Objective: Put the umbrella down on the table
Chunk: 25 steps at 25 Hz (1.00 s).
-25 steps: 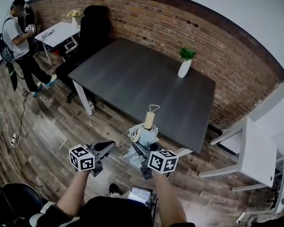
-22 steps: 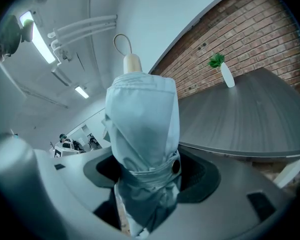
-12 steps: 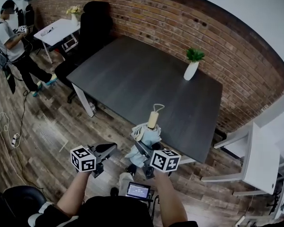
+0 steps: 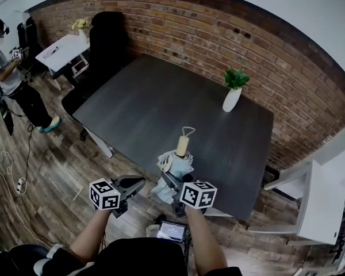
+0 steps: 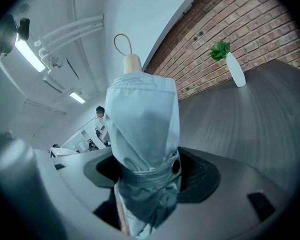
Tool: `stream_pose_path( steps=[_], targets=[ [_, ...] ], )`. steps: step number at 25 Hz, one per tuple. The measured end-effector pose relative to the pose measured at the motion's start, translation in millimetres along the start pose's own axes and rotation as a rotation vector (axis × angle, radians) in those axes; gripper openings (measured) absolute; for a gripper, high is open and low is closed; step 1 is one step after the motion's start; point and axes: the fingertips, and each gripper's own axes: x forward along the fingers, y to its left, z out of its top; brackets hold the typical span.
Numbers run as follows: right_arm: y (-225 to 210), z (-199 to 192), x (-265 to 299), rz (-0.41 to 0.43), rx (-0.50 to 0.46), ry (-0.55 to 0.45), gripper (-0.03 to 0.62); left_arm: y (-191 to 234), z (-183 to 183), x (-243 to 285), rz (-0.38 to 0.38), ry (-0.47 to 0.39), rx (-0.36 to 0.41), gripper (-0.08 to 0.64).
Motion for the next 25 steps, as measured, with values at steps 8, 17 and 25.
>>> stream_pose_path(
  steps=[8,17,25],
  targets=[
    [-36,40,23,-0.002,-0.007,0.000,0.319,26,27,43,-0.004,0.028,0.018,0.003],
    [-65,60,52,-0.033,0.020,0.001,0.319,66,43,74,-0.031,0.037,-0.009,0.003],
    [-99,106,101,-0.110,0.026,-0.021,0.319,131,91,116,-0.119,0.057,0.014,0.003]
  ],
)
